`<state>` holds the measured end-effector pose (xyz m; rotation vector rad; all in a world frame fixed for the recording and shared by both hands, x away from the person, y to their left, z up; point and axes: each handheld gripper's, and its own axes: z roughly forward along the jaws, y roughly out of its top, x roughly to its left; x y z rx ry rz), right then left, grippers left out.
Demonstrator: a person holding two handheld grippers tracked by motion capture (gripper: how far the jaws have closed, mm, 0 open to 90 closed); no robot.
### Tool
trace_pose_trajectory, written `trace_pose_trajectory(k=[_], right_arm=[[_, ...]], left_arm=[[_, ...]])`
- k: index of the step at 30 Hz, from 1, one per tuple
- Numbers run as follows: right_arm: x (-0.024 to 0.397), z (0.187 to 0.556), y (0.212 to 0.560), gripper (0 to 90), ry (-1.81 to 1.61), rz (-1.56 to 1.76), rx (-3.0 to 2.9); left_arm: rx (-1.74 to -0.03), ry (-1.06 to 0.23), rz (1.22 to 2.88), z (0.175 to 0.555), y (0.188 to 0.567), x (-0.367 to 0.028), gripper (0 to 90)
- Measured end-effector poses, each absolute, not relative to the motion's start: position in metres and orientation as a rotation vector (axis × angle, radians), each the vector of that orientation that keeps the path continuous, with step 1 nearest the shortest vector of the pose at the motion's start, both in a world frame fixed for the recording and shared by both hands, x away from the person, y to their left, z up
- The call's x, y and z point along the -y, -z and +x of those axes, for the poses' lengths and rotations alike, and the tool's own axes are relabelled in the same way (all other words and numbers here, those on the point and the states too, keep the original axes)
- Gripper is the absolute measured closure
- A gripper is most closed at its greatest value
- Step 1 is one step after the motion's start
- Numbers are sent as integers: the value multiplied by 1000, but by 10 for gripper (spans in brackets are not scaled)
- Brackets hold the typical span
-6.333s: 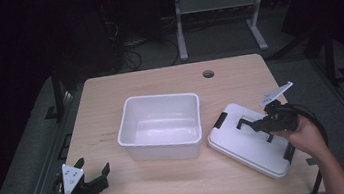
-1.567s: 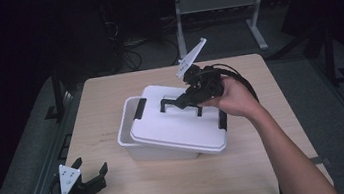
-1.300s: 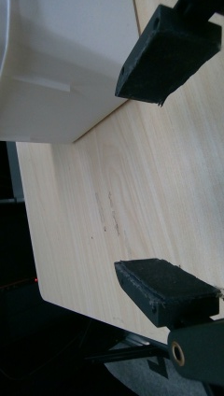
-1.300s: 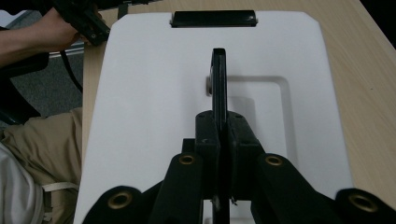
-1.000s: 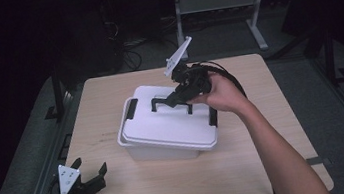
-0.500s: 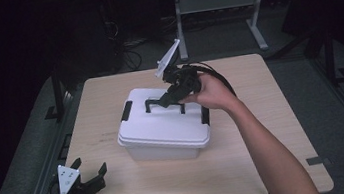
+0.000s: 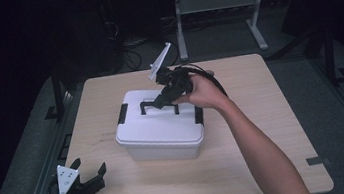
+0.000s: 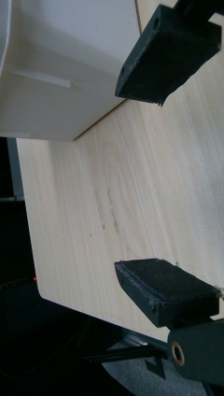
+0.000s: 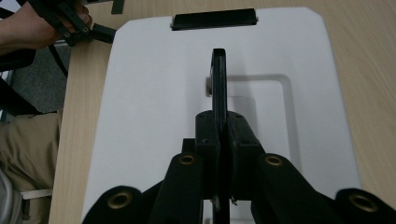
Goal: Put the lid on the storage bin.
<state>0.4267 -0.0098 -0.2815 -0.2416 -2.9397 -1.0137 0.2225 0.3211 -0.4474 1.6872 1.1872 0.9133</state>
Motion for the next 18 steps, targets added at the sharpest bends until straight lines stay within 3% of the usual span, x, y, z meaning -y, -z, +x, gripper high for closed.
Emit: trace_pose_trajectory(k=[18], right_arm=[[14,425,286,832,1054,-240,2929]], left_arm=[[-1183,-915,1697,222,447,-318,130]])
